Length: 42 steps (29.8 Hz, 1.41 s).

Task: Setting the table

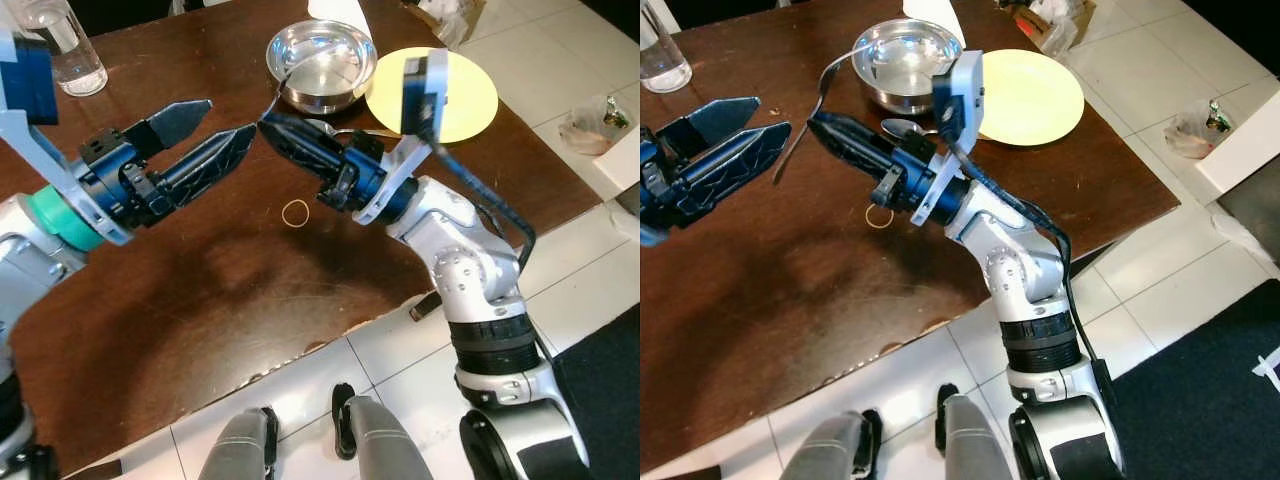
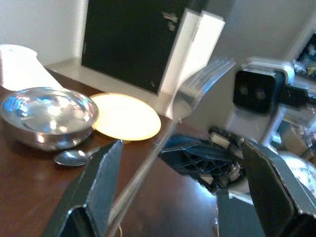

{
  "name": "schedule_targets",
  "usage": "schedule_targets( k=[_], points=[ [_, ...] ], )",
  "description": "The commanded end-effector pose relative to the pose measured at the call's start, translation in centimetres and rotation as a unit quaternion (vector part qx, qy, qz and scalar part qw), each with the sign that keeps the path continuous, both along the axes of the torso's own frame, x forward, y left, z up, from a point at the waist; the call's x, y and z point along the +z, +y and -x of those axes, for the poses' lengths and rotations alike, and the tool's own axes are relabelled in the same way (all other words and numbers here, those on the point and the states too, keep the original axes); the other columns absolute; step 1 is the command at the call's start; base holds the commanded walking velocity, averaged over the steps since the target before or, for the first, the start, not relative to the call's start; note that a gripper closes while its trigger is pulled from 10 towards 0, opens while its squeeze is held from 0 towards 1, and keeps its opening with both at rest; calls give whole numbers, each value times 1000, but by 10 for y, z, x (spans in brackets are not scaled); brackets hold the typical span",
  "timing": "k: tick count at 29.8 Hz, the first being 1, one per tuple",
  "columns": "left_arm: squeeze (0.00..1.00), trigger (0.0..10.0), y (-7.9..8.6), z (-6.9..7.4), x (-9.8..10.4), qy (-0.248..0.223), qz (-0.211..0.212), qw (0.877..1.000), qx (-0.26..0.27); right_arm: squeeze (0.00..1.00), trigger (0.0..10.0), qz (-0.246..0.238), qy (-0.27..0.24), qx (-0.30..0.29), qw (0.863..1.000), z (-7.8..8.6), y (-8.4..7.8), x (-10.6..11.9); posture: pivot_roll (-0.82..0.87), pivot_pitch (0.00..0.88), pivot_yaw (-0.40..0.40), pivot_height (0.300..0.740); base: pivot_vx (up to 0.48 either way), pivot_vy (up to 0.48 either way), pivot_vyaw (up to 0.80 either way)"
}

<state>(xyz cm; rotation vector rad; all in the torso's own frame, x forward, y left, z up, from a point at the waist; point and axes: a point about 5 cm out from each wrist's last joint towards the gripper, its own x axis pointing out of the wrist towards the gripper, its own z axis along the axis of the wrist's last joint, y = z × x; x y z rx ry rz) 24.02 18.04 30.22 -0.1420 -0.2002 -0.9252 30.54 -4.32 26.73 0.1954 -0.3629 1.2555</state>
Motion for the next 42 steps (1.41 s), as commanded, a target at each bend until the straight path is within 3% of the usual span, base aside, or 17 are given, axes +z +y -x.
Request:
schedule_targets(
  k=[1, 3, 12, 18, 19, 21, 22, 23, 24, 27, 28, 42],
  points=[
    [0, 10000, -2, 6, 4, -22, -40, 999, -12, 0, 10000, 19, -25, 3, 999, 3, 5, 0, 10, 157, 45, 740, 0, 0, 0],
    [0, 10000, 3, 7, 11, -41, -76, 996, -9, 0, 10000, 24, -28, 7, 999, 4, 6, 0, 10, 157, 45, 740, 0, 0, 0],
    [0, 10000, 5, 10, 38, -103, -120, 987, -24, 0, 10000, 72, -65, 116, 989, 31, 15, -2, 15, 159, 41, 740, 0, 0, 0],
    [0, 10000, 4, 8, 33, -98, -151, 983, -34, 0, 10000, 86, -90, 136, 983, 36, 22, 0, 17, 155, 39, 740, 0, 0, 0],
    [0, 8000, 2, 7, 27, -93, -160, 982, -41, 0, 10000, 89, -97, 147, 980, 38, 27, 1, 16, 154, 41, 740, 0, 0, 0],
    [0, 8000, 1, 6, 25, -89, -161, 982, -44, 0, 10000, 89, -99, 151, 980, 39, 29, 2, 16, 154, 41, 740, 0, 0, 0],
    [0, 4000, 0, 6, 22, -82, -161, 982, -48, 0, 10000, 89, -102, 156, 978, 40, 31, 3, 13, 152, 42, 740, 0, 0, 0],
    [0, 4000, 0, 6, 22, -82, -161, 982, -48, 0, 10000, 89, -102, 156, 978, 40, 31, 3, 13, 152, 42, 740, 0, 0, 0],
    [0, 1020, 0, 5, 20, -74, -159, 983, -52, 0, 10000, 90, -106, 161, 977, 41, 33, 4, 13, 152, 42, 740, 0, 0, 0],
    [0, 1020, 0, 5, 19, -71, -158, 983, -55, 0, 10000, 91, -109, 162, 977, 41, 33, 5, 13, 152, 42, 740, 0, 0, 0],
    [0, 0, 0, 5, 18, -70, -157, 984, -54, 0, 10000, 91, -110, 162, 976, 41, 33, 6, 14, 152, 41, 740, 0, 0, 0],
    [0, 0, 1, -2, 21, -83, -132, 987, -30, 0, 10000, 88, -103, 154, 979, 39, 34, 4, 12, 148, 38, 740, 0, 0, 0]
  ],
)
